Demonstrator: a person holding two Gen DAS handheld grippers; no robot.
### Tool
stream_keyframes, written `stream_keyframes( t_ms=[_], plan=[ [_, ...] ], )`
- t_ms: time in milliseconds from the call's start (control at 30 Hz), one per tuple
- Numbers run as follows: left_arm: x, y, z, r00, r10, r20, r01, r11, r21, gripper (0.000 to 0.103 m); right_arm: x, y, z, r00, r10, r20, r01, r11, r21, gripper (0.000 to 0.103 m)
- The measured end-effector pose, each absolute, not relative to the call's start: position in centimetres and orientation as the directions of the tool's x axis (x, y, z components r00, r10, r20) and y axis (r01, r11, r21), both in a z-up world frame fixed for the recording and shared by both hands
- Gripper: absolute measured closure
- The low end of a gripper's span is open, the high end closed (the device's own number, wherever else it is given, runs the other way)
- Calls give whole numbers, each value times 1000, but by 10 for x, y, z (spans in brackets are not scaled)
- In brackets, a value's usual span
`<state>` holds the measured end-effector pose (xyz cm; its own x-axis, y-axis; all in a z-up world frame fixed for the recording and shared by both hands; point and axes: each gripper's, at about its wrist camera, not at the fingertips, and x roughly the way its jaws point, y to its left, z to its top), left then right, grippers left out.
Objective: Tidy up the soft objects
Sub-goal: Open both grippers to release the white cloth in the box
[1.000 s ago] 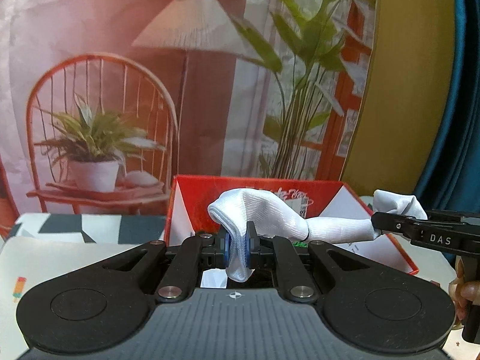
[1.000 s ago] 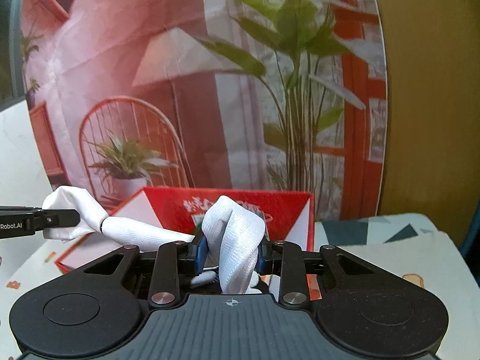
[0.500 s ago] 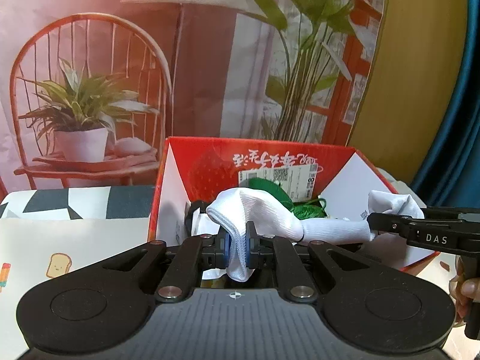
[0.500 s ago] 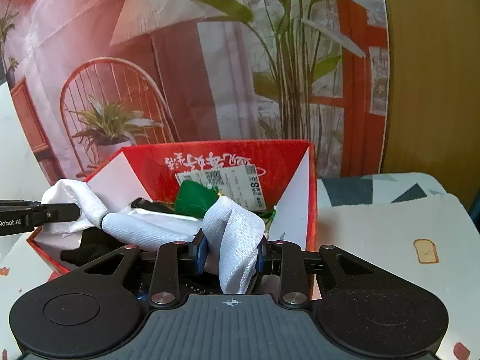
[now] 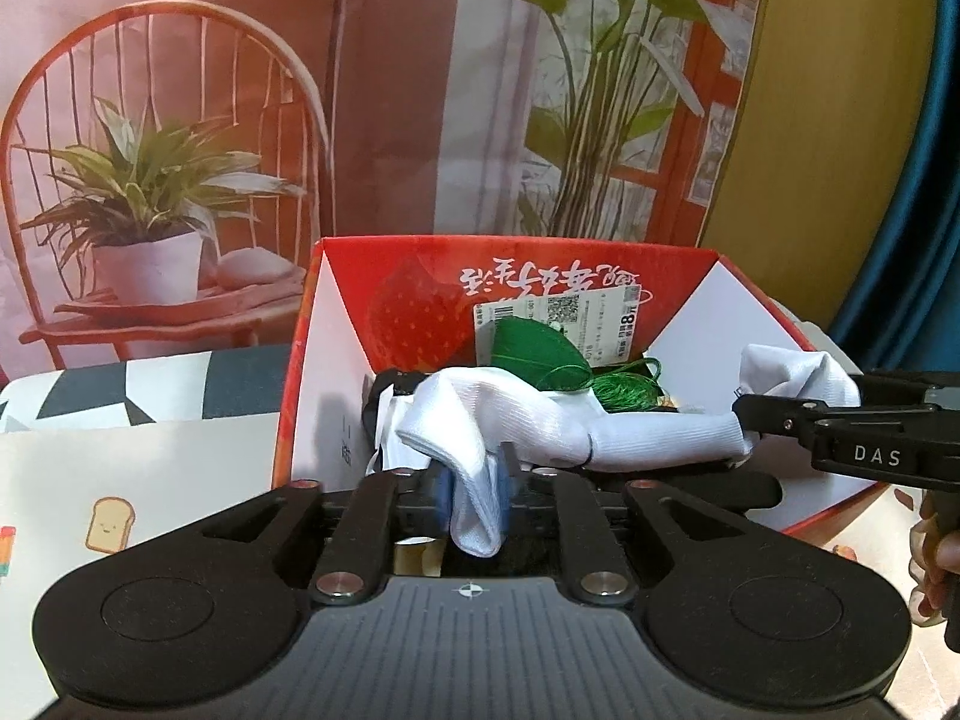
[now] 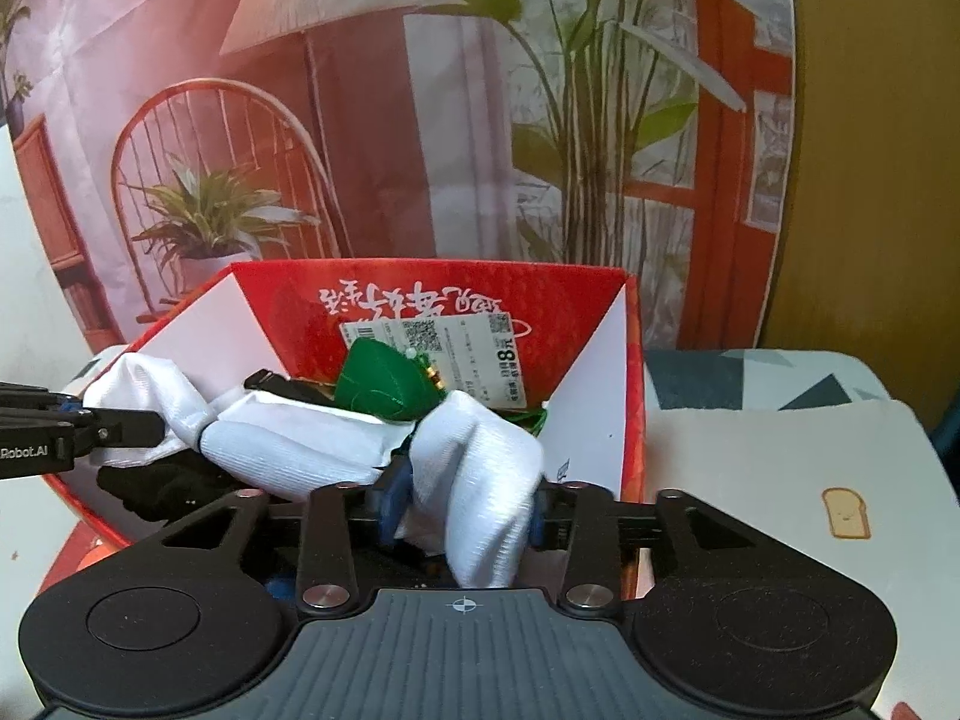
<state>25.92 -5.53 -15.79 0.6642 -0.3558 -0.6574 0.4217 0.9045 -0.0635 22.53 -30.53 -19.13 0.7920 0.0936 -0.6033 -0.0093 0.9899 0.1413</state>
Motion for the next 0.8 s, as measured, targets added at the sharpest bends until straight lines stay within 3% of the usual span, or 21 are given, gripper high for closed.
stream_keyframes(
  t_ms=[67,167,233,433,800],
  plan=[
    [257,-55,-156,671,-356,-650,426,903,-55,42,223,-303,-189,801,89,-592,-11,991,134,51],
    [249,-54,-149,689,-356,-631,429,902,-41,24,217,-300,-183,815,100,-571,-32,991,129,33],
    [244,-52,-144,694,-361,-623,431,901,-42,17,211,-297,-179,825,101,-556,-45,993,112,21],
    [223,-43,-133,723,-363,-587,410,910,-58,4,192,-286,-169,849,103,-518,-71,994,80,1],
    [183,-18,-138,746,-343,-570,356,930,-93,2,140,-274,-177,885,95,-456,-72,995,68,1]
  ],
)
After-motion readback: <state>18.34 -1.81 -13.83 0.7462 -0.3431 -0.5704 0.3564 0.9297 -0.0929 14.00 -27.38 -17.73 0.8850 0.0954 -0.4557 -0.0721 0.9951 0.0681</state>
